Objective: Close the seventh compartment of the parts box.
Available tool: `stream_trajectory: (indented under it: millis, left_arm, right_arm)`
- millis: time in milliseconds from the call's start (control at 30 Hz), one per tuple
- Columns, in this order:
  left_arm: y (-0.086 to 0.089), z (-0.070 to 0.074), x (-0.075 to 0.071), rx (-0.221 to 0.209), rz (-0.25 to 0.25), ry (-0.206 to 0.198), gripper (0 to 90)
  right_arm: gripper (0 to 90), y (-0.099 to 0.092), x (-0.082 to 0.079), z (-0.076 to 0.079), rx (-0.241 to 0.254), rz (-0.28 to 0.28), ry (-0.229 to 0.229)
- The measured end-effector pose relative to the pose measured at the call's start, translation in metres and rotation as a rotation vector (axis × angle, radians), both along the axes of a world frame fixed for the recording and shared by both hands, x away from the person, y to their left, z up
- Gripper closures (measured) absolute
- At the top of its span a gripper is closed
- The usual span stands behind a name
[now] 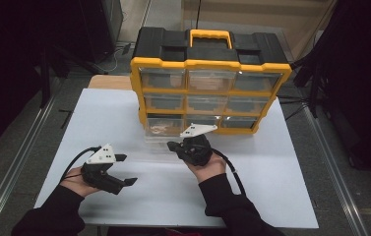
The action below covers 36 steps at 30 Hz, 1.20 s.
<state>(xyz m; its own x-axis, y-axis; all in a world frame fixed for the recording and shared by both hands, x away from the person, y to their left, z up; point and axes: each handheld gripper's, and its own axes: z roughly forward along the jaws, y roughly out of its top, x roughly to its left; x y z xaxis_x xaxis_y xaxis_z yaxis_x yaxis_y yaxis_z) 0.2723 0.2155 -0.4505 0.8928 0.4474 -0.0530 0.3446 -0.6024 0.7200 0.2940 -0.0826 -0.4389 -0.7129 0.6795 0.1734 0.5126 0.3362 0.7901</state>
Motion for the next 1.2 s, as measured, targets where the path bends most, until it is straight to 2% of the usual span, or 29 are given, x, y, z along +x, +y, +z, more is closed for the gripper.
stream_trajectory:
  millis: [333,467,700,733,1067,1200]
  left_arm:
    - [0.000,-0.001,-0.001,-0.002,0.001,0.002,14.0]
    - [0.000,-0.001,-0.001,0.004,0.000,0.002,14.0]
    - [0.001,0.000,-0.002,0.018,0.005,0.006,14.0]
    - [0.001,-0.001,-0.001,0.005,0.003,0.005,14.0]
    - [0.001,0.000,-0.003,-0.008,0.002,0.003,14.0]
    - [0.000,-0.001,-0.003,0.001,-0.003,0.005,14.0]
  right_arm:
    - [90.0,0.005,0.004,-0.006,-0.020,-0.024,0.001]
    - [90.0,0.005,0.005,-0.006,-0.033,-0.035,-0.021]
    - [90.0,0.007,0.008,-0.007,-0.025,-0.029,-0.021]
    - [90.0,0.007,0.008,-0.008,-0.022,-0.029,-0.022]
    - [90.0,0.005,0.013,-0.009,-0.011,-0.030,-0.023]
    - [90.0,0.005,0.014,-0.009,-0.012,-0.032,-0.021]
